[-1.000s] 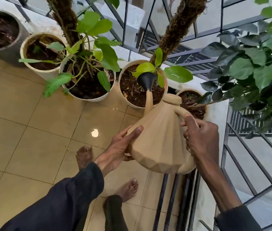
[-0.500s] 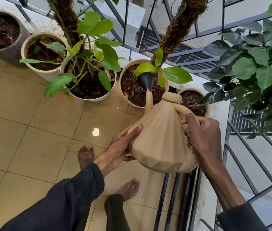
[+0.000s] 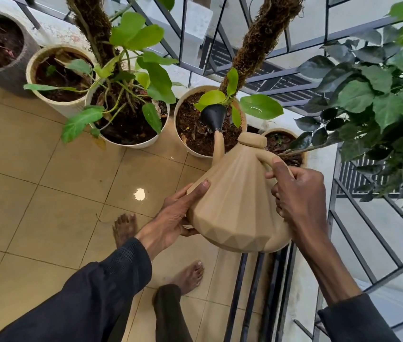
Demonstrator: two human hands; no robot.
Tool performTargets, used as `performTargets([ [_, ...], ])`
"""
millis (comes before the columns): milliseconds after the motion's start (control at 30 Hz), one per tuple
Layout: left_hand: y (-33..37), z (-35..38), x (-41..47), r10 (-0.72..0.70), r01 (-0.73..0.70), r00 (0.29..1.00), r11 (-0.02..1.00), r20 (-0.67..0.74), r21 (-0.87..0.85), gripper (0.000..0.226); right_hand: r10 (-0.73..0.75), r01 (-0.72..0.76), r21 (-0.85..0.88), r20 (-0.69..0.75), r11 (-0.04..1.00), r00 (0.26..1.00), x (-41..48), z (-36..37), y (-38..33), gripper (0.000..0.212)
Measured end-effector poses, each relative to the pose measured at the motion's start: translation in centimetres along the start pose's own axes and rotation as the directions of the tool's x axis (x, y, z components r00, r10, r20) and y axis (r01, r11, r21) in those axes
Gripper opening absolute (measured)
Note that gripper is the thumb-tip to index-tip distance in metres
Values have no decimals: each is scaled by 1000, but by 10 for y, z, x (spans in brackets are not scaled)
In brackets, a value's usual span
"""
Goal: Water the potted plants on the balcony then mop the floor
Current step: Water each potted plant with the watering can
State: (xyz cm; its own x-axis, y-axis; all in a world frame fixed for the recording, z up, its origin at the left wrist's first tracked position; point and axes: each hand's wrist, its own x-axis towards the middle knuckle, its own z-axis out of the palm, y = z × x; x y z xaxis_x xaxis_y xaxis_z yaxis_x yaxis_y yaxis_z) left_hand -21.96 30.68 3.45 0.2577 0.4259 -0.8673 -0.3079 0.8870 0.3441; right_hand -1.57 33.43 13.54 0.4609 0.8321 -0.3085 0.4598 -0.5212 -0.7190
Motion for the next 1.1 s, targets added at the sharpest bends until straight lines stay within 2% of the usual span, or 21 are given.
performTargets([
  [133,2,2,-1,-11,11,1000,1000,-3,-16,91,12,-12,-4,-4,1000,1000,2,-2,-2,46],
  [267,2,4,-4,-27,27,1000,999,-8,-31,96,0,-1,-37,-5,999,1000,5,-3,-4,63],
  [433,2,7,-7,-42,42,999,997,-7,-59,70,-13,14,-63,8,998,1000,8,-4,-9,63],
  [533,3,8,-8,-51,51,999,997,-7,-61,65,-16,17,-50,14,999,1000,9,-5,-9,66],
  [900,13,19,-19,-73,71,997,996,-38,-54,72,-17,18,-28,27,999,999,11,-15,-17,72],
  [1100,16,23,-25,-97,93,993,994,-61,-64,65,-9,10,-21,33,1000,999,13,-19,-20,76],
])
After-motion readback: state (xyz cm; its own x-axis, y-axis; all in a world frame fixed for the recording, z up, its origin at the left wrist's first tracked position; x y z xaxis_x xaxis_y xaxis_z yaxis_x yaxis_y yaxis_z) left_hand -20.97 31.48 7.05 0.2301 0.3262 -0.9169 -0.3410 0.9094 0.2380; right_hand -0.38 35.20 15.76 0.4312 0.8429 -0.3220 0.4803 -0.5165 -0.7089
